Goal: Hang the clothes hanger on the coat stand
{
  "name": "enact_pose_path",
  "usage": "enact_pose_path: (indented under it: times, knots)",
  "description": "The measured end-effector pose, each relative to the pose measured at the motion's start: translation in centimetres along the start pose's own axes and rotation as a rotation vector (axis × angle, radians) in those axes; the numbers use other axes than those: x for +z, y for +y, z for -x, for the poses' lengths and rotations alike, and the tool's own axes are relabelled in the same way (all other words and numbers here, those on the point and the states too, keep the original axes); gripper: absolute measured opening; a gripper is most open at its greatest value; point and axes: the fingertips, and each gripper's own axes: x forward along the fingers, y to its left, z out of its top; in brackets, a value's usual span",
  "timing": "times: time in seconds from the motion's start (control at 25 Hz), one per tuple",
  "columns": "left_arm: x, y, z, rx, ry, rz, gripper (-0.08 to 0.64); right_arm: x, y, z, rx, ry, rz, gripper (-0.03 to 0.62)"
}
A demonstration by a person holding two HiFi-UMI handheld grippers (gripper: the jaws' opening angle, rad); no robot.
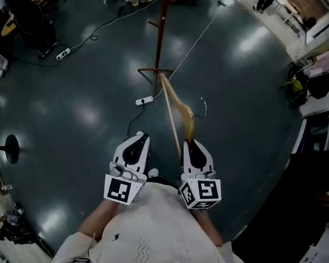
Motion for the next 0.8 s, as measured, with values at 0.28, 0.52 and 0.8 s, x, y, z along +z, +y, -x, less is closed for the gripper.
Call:
enact_pose_path:
  times: [0.28, 0.52, 0.8]
  knots:
    - [-0.7, 3.9, -4.5, -0.002, 0.011, 0.008, 0.012, 1.2, -1.3, -4.9, -0.028, -0.009, -0.002, 0.067]
    - [-0.6, 6.7, -9.1, -0.029, 0.008, 0.005, 0.012, 1.6, -2.9, -9.1, -0.063, 0.008, -0.026, 0.067]
    - [-1.5, 10.6, -14.8, -0.047, 0.025, 0.003, 0.012, 2.8, -4.7, -15.2, -0.089, 0.015, -0.024, 0.067]
